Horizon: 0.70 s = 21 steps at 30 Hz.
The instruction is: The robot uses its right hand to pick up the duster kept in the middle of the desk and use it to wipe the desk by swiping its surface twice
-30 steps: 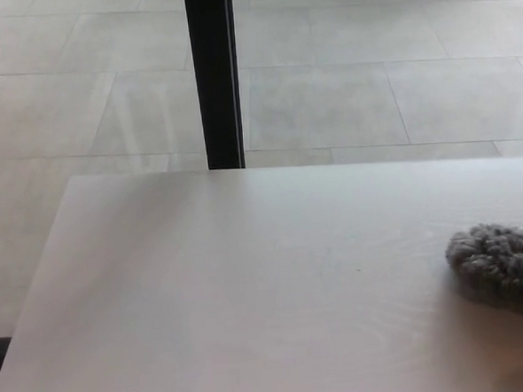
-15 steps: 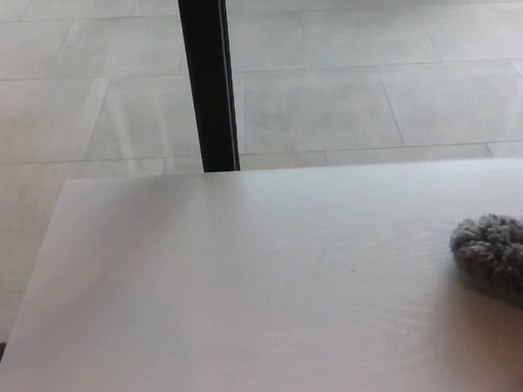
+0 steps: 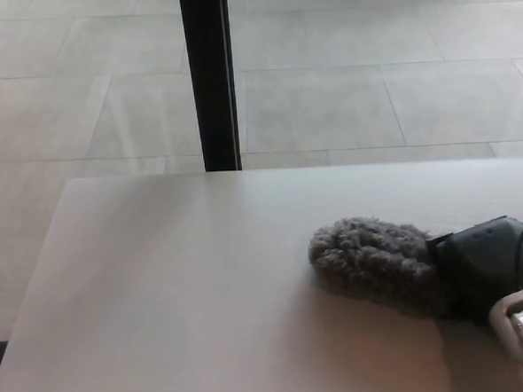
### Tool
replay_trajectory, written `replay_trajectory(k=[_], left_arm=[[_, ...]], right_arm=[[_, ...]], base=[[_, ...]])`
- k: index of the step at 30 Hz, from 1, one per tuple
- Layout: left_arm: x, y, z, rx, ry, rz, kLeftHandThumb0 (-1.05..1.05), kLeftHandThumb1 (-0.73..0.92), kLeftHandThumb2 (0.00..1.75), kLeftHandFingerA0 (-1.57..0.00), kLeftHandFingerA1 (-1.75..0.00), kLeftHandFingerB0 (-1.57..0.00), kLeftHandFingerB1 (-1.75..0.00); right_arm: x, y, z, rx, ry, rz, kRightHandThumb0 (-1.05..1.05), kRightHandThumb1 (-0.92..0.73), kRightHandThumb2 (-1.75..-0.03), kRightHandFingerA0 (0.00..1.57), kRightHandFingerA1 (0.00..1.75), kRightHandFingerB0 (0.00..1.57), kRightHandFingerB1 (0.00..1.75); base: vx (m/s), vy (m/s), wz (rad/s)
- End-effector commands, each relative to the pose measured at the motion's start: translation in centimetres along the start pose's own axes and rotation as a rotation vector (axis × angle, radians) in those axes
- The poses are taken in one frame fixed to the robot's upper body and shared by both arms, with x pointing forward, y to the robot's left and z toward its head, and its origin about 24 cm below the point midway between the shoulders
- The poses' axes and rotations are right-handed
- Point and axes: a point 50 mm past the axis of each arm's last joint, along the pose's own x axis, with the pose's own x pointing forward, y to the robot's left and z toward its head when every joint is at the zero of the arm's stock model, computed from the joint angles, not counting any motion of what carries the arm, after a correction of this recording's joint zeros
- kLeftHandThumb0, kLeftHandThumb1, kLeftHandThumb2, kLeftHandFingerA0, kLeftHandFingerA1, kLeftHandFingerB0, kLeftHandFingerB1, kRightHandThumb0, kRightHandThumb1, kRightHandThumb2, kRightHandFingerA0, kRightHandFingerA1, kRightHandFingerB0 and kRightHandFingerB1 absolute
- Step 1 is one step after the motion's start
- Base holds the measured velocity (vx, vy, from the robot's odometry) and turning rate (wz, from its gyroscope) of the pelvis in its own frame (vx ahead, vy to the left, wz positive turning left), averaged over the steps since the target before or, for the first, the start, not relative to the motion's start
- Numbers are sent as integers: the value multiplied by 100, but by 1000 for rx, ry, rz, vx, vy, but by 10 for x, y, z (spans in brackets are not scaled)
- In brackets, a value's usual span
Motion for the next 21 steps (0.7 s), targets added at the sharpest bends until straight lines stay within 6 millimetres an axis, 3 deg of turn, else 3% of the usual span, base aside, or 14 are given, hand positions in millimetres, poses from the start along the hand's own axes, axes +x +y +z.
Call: replay_trajectory(k=[1,3,4,5,6,7,8,9,15,21], left_arm=[[0,2,9,9,-26,-11,-100,82,123,-54,-107,-38,-96],[-1,2,9,14,-24,-9,-99,82,123,-54,-107,-39,-96],[-1,2,9,21,-22,-9,-91,78,124,-50,-102,-36,-93],[1,0,11,21,-27,-16,-97,82,123,-53,-106,-40,-96],[2,-1,12,21,-30,-22,-98,83,123,-53,-106,-40,-96],[2,-1,12,21,-30,-22,-98,83,123,-53,-106,-40,-96],[2,-2,13,23,-32,-19,-99,82,123,-55,-108,-41,-97],[2,-2,13,23,-32,-17,-94,79,123,-55,-106,-40,-95],[3,-2,14,23,-36,-16,-99,82,123,-56,-108,-41,-97],[3,-2,14,23,-37,-14,-100,82,123,-58,-110,-41,-98]], right_arm=[[-19,21,60,32,-207,119,-35,-53,-60,92,169,88,77],[-25,22,75,29,-268,123,-32,-51,-59,93,170,90,78],[-35,22,93,66,-353,96,-32,-47,-60,98,168,93,78],[-41,21,99,82,-398,60,-30,-45,-59,103,167,94,78],[-45,20,104,85,-421,48,-31,-33,-84,130,138,88,84],[-46,20,104,84,-423,48,-31,-33,-84,130,138,88,84],[-46,18,106,73,-432,56,-34,-49,-63,103,165,91,75],[-46,16,108,76,-441,90,-29,-50,-67,100,164,89,77],[-49,10,104,81,-473,93,-28,-51,-66,103,163,89,75],[-56,20,82,57,-474,80,-30,-47,-61,103,166,92,80]], base=[[0,0,0],[0,0,0],[0,0,0],[0,0,0],[0,0,0],[0,0,0],[0,0,0],[0,0,0],[0,0,0],[0,0,0]])
